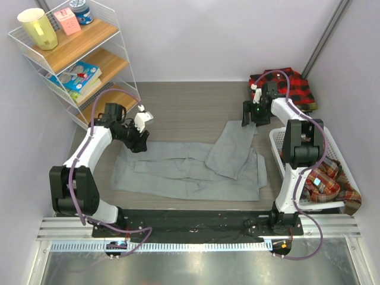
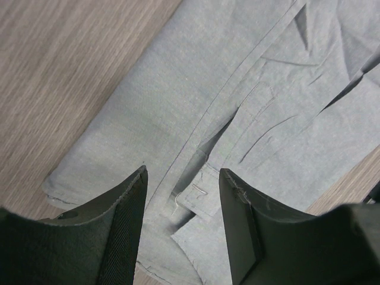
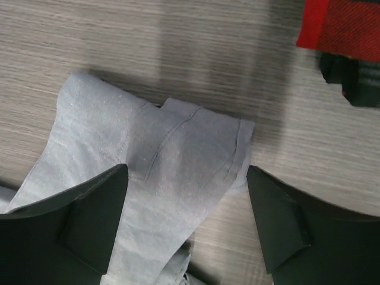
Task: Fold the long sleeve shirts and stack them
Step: Fold the shirt
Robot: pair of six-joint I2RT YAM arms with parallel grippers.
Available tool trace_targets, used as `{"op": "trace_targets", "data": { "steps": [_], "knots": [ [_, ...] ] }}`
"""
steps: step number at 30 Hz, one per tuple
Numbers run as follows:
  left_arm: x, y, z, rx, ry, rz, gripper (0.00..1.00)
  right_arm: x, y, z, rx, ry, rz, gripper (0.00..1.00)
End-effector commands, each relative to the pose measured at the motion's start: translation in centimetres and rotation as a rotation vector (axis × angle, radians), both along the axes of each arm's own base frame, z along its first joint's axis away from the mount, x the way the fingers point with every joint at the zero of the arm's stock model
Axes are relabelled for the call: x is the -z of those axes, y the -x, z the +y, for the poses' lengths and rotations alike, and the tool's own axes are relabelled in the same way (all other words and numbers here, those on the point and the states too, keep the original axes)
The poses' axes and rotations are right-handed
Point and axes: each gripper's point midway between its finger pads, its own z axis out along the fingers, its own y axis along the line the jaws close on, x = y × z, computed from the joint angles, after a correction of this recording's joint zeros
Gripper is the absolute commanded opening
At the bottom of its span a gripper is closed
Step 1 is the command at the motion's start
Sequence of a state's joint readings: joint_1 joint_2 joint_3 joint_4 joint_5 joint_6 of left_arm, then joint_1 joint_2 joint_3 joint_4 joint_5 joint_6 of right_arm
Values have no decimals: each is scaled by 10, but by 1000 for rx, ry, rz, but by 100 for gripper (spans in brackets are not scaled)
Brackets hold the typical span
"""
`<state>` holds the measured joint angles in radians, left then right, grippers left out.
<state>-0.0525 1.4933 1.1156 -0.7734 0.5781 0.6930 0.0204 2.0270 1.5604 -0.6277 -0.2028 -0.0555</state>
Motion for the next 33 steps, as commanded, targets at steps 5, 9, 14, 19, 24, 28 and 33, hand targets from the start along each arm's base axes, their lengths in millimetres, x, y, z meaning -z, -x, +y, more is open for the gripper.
{"op": "trace_targets", "data": {
  "steps": [5,9,14,19,24,28,33],
  "knots": [
    [-60,-13,-17,-41,118,-126,52,-43,0,48,-143,-244,-95,21],
    [-93,-9,-24,-69,188,-170,53,-96,35,90,-332,-308,-192,1],
    [-126,4,-32,-110,276,-229,55,-112,115,169,-665,-296,-228,1],
    [-137,30,-33,-147,312,-191,70,-94,183,213,-888,-203,-242,1],
    [-114,63,-34,-149,320,-112,72,-50,244,244,-1181,-28,-204,4],
    [-93,84,-35,-93,314,-114,75,-16,278,250,-1338,107,-183,8],
    [-73,95,-31,-4,250,-129,76,-9,298,253,-1377,114,-116,71]
  ]
}}
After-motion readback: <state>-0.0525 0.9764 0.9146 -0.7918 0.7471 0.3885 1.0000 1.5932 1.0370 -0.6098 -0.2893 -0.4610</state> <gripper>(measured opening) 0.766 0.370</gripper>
